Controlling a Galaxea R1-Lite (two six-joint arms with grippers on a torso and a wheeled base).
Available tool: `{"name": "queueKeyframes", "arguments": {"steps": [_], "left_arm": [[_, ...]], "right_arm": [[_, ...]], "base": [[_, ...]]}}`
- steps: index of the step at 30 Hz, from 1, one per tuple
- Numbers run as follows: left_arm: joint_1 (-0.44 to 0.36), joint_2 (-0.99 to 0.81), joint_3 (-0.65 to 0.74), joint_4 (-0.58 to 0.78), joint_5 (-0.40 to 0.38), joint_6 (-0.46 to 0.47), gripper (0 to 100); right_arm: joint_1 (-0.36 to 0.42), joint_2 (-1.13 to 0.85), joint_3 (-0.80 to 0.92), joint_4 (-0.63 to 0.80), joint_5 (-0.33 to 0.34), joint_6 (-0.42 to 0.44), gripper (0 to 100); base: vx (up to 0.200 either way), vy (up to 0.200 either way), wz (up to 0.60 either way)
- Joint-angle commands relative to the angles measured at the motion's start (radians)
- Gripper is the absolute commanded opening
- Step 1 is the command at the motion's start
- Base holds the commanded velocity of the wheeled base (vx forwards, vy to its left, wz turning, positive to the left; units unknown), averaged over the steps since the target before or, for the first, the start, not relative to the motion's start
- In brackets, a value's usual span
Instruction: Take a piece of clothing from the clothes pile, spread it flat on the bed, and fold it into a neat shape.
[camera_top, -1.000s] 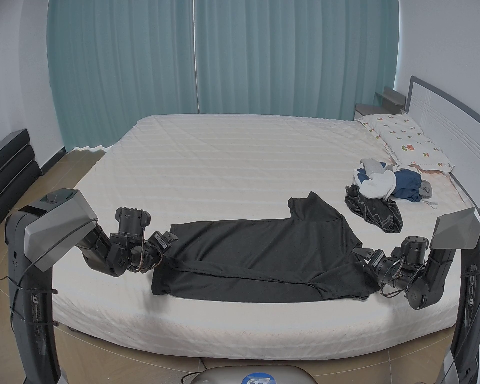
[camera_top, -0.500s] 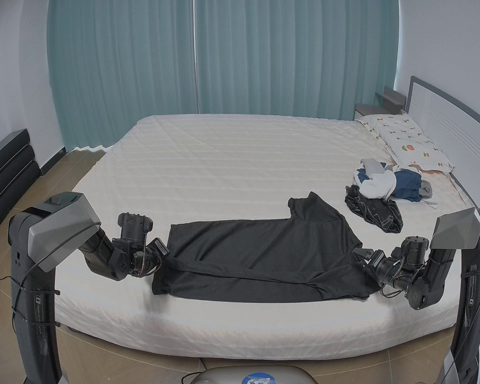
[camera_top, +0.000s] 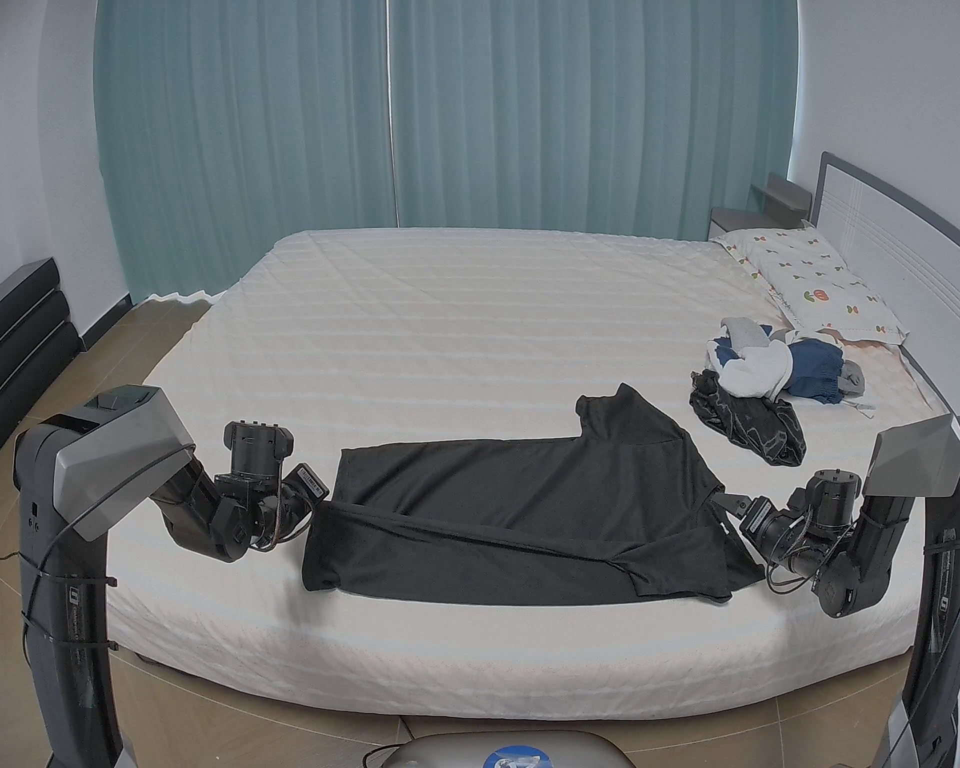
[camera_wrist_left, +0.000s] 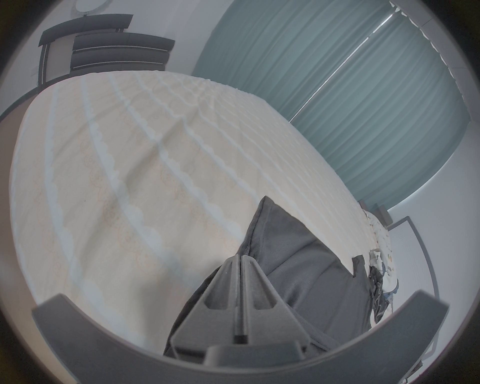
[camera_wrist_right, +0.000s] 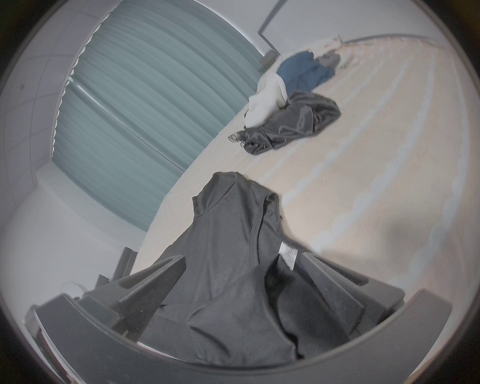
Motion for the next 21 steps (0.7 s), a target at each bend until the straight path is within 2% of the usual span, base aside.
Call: {"name": "queueKeyframes", "arguments": {"steps": [1, 7, 13, 16, 18, 19, 21], "left_arm": [[0.002, 0.009, 0.0, -0.017, 0.001, -0.008, 0], [0.009, 0.01, 0.005, -0.014, 0.001, -0.009, 0], [0.012, 0.01, 0.006, -0.012, -0.001, -0.011, 0], [0.012, 0.009, 0.012, -0.012, -0.002, -0.026, 0], [0.012, 0.009, 0.012, -0.012, -0.002, -0.026, 0], [0.011, 0.01, 0.012, -0.012, -0.004, -0.026, 0], [0.011, 0.01, 0.012, -0.01, -0.006, -0.026, 0]], "right_arm": [[0.001, 0.002, -0.011, -0.013, -0.032, -0.053, 100], [0.001, 0.004, -0.057, 0.03, -0.026, -0.168, 100], [0.012, 0.001, -0.105, 0.107, 0.028, -0.216, 100], [0.014, -0.004, -0.172, 0.211, 0.057, -0.266, 100], [0.014, -0.004, -0.18, 0.226, 0.078, -0.276, 100], [0.014, -0.002, -0.188, 0.242, 0.112, -0.302, 100], [0.015, 0.01, -0.2, 0.245, 0.115, -0.332, 100]], "base": [[0.0, 0.0, 0.0], [0.0, 0.0, 0.0], [0.0, 0.0, 0.0], [0.0, 0.0, 0.0], [0.0, 0.0, 0.0], [0.0, 0.0, 0.0], [0.0, 0.0, 0.0]]}}
